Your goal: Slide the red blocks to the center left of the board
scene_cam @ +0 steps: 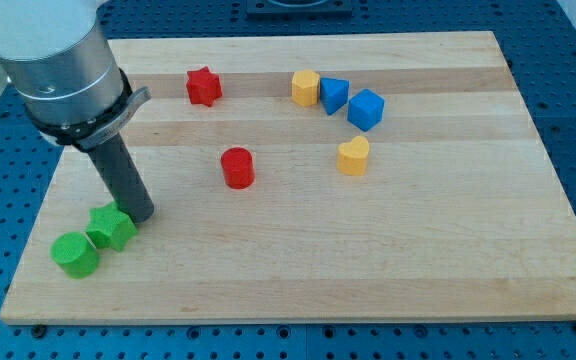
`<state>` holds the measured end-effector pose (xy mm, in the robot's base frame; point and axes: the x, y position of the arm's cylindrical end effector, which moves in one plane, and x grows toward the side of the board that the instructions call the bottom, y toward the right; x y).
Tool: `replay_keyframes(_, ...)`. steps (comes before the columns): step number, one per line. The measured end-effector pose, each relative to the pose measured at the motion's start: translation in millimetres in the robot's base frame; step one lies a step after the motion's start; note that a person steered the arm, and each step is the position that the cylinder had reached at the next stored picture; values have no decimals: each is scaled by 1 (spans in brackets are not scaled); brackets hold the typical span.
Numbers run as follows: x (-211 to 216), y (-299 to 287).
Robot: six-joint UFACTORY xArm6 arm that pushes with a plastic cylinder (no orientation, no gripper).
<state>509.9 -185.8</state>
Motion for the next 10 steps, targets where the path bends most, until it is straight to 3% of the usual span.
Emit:
replay_keyframes(3, 4, -9)
replay_keyframes(7, -19, 124)
replay_keyframes(10, -50, 128)
